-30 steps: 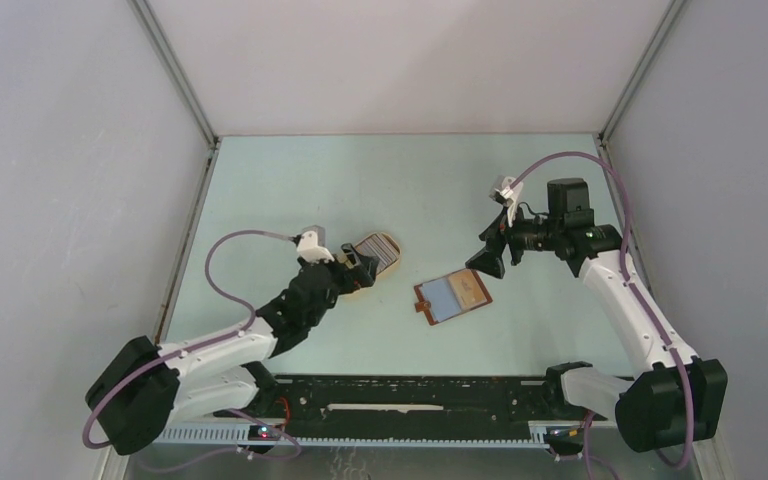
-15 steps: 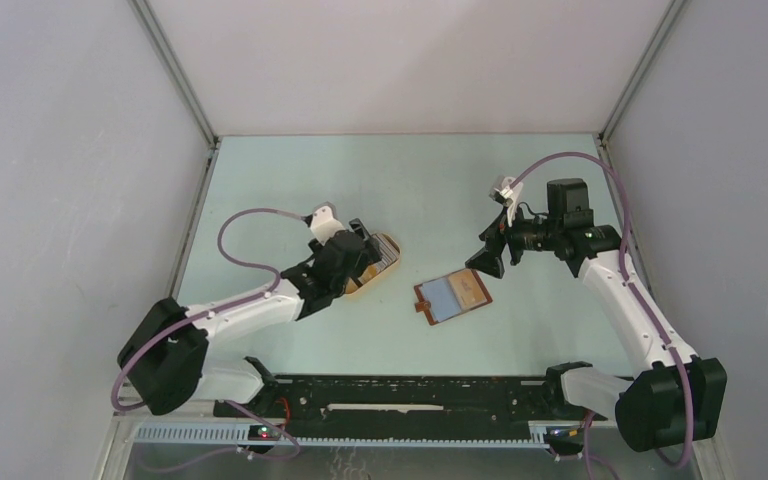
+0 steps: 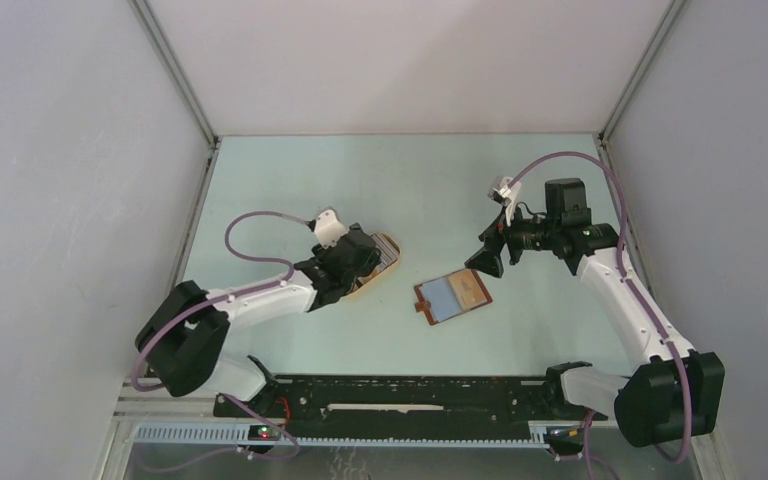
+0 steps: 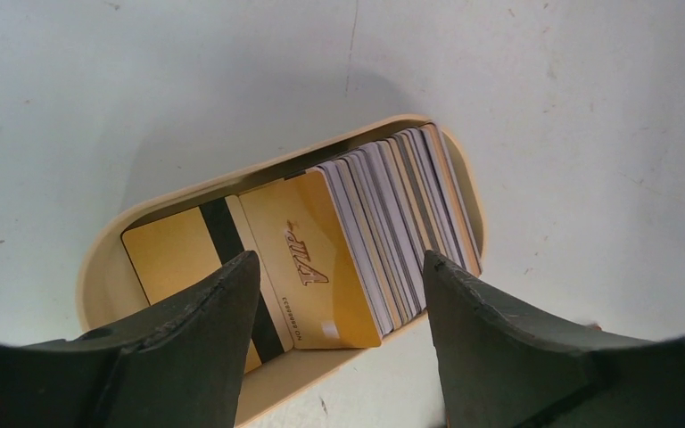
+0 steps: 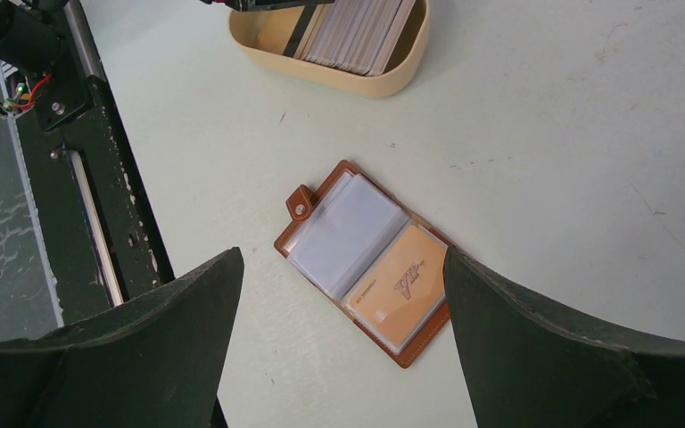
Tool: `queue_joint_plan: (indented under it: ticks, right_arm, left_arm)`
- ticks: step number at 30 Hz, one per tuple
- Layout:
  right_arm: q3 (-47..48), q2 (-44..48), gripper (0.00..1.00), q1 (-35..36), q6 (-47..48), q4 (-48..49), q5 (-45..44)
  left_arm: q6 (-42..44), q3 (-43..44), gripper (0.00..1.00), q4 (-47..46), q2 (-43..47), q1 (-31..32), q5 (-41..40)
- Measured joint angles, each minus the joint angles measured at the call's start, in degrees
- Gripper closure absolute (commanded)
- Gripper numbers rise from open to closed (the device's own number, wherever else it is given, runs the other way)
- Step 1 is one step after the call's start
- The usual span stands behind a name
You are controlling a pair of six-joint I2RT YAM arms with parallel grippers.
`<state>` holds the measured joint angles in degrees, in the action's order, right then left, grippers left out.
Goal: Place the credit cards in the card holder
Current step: Insert the credit card into the card holder, then pick up the credit card from the storage box.
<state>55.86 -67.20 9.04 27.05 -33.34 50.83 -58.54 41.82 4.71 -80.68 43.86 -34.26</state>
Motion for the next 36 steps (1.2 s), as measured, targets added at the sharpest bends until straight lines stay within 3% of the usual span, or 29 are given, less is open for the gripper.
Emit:
queue_joint_plan:
  ticks: [36]
  right_arm:
    - [0.0, -0.8, 0.09, 0.0, 0.0, 0.1, -0.8]
  left_arm:
    - [-6.1, 0.9, 0.3, 0.1, -6.3, -0.2, -0.1]
